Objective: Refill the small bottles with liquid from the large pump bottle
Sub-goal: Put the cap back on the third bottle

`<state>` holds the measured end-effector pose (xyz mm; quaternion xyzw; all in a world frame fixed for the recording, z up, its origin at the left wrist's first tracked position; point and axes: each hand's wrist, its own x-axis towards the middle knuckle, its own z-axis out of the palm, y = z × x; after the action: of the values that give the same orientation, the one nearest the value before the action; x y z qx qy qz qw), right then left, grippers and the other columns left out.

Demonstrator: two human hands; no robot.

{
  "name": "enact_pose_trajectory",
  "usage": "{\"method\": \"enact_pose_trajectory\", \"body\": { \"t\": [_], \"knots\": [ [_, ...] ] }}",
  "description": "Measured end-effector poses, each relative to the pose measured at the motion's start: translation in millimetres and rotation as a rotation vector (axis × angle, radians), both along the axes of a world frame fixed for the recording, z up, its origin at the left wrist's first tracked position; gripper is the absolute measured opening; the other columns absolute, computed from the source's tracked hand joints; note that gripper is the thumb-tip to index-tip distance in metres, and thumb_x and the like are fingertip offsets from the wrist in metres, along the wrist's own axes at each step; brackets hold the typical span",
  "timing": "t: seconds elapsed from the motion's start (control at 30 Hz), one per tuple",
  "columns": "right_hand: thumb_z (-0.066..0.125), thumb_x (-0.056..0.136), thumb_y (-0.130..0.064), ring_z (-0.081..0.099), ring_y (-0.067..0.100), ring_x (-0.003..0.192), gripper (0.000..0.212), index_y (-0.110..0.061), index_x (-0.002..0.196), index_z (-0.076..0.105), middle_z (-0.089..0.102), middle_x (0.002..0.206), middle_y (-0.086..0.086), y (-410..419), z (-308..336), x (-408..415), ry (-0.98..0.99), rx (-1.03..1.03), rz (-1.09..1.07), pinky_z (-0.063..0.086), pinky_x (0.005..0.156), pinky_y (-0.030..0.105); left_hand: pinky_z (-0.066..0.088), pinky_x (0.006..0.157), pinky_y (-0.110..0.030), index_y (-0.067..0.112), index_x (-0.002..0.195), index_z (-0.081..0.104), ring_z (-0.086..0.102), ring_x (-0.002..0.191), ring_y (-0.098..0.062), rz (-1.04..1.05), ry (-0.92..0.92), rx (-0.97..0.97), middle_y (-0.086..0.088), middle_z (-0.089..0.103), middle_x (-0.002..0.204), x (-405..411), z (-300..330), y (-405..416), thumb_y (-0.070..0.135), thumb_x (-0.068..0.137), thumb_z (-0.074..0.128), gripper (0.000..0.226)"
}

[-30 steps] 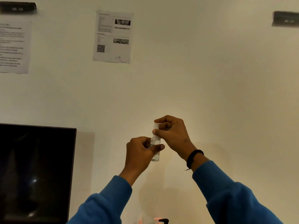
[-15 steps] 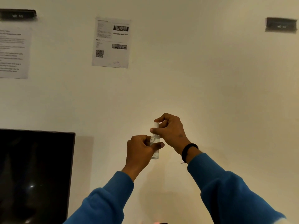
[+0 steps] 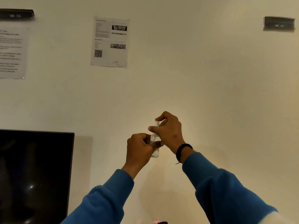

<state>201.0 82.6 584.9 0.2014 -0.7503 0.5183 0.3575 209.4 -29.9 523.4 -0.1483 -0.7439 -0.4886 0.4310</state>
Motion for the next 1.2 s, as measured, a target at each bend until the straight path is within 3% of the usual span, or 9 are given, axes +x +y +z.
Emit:
{"method": "enact_pose_trajectory", "body": {
  "t": [0.1,0.2,0.4,0.5,0.63,0.83,0.97,1.1,1.2],
  "knots": [
    [0.079,0.075,-0.028,0.063,0.016,0.073,0.025,-0.02,0.09,0.061,0.063,0.08,0.0,-4.5,-2.3,0.8,-0.004,0.019,-0.007,0.055,0.063,0.027,0.042,0.053,-0.005,0.02,0.074,0.064,0.06,0.06,-0.006,0.013,-0.01,0.006,0.009,0.061,0.067,0.6,-2.5,0.0,0.038,0.077,0.082,0.026],
    [0.072,0.075,-0.011,0.07,0.022,0.083,0.02,-0.021,0.09,0.062,0.07,0.088,0.004,-2.4,-3.0,-0.4,-0.087,-0.019,0.147,0.061,0.075,0.041,0.043,0.052,-0.007,0.022,0.067,0.061,0.055,0.053,-0.004,0.03,-0.009,0.025,0.011,0.058,0.061,-0.6,-3.0,-3.0,0.041,0.075,0.083,0.03],
    [0.083,0.074,-0.021,0.064,0.016,0.072,0.033,-0.02,0.095,0.058,0.063,0.079,0.001,-3.8,-6.2,-1.3,0.025,0.028,-0.02,0.055,0.063,0.024,0.044,0.058,-0.01,0.018,0.076,0.066,0.061,0.062,-0.009,0.019,-0.003,-0.001,0.007,0.063,0.068,-1.4,-0.7,-0.8,0.033,0.078,0.083,0.023],
    [0.079,0.077,-0.029,0.062,0.016,0.078,0.029,-0.021,0.094,0.056,0.062,0.086,0.0,-7.5,-7.5,-1.1,0.042,0.032,-0.058,0.054,0.066,0.025,0.046,0.06,-0.015,0.015,0.078,0.067,0.061,0.064,-0.009,0.029,-0.01,0.006,0.002,0.065,0.072,-2.7,-1.8,1.1,0.032,0.08,0.081,0.023],
    [0.072,0.078,-0.01,0.068,0.017,0.086,0.021,-0.021,0.093,0.063,0.07,0.091,0.0,-6.2,-7.2,-4.9,-0.033,-0.01,0.09,0.06,0.078,0.037,0.046,0.06,-0.02,0.012,0.076,0.067,0.059,0.062,-0.013,0.049,-0.006,0.04,-0.003,0.064,0.069,-5.3,-2.7,-2.2,0.034,0.078,0.082,0.027],
    [0.085,0.072,-0.019,0.06,0.014,0.076,0.032,-0.017,0.09,0.059,0.063,0.088,0.0,-9.0,-10.4,-5.2,0.049,0.033,-0.05,0.047,0.06,0.015,0.046,0.06,-0.014,0.017,0.076,0.065,0.06,0.064,-0.009,0.036,-0.018,0.003,0.003,0.063,0.07,-3.3,-4.4,-1.2,0.031,0.077,0.083,0.024],
    [0.081,0.075,-0.029,0.061,0.014,0.076,0.031,-0.017,0.092,0.058,0.063,0.086,-0.001,-11.1,-11.5,-3.5,0.05,0.008,-0.033,0.048,0.06,0.018,0.046,0.06,-0.015,0.016,0.078,0.065,0.059,0.064,-0.008,0.031,-0.014,0.024,0.002,0.063,0.072,-2.5,-3.6,-1.3,0.029,0.079,0.083,0.022],
    [0.072,0.078,-0.01,0.07,0.019,0.087,0.022,-0.02,0.096,0.064,0.071,0.092,0.002,-7.7,-6.9,-4.5,-0.049,-0.048,0.146,0.06,0.079,0.04,0.048,0.059,-0.022,0.014,0.075,0.067,0.06,0.063,-0.016,0.046,-0.01,0.062,-0.002,0.064,0.069,-4.4,0.3,-4.6,0.034,0.076,0.084,0.027],
    [0.081,0.074,-0.01,0.07,0.018,0.081,0.028,-0.019,0.096,0.066,0.071,0.085,0.003,-5.1,-4.5,-6.1,-0.029,0.011,0.107,0.061,0.076,0.035,0.047,0.058,-0.02,0.016,0.075,0.067,0.06,0.062,-0.012,0.051,0.0,0.065,0.005,0.063,0.067,-4.7,0.9,-7.3,0.037,0.074,0.085,0.027]
  ]
}}
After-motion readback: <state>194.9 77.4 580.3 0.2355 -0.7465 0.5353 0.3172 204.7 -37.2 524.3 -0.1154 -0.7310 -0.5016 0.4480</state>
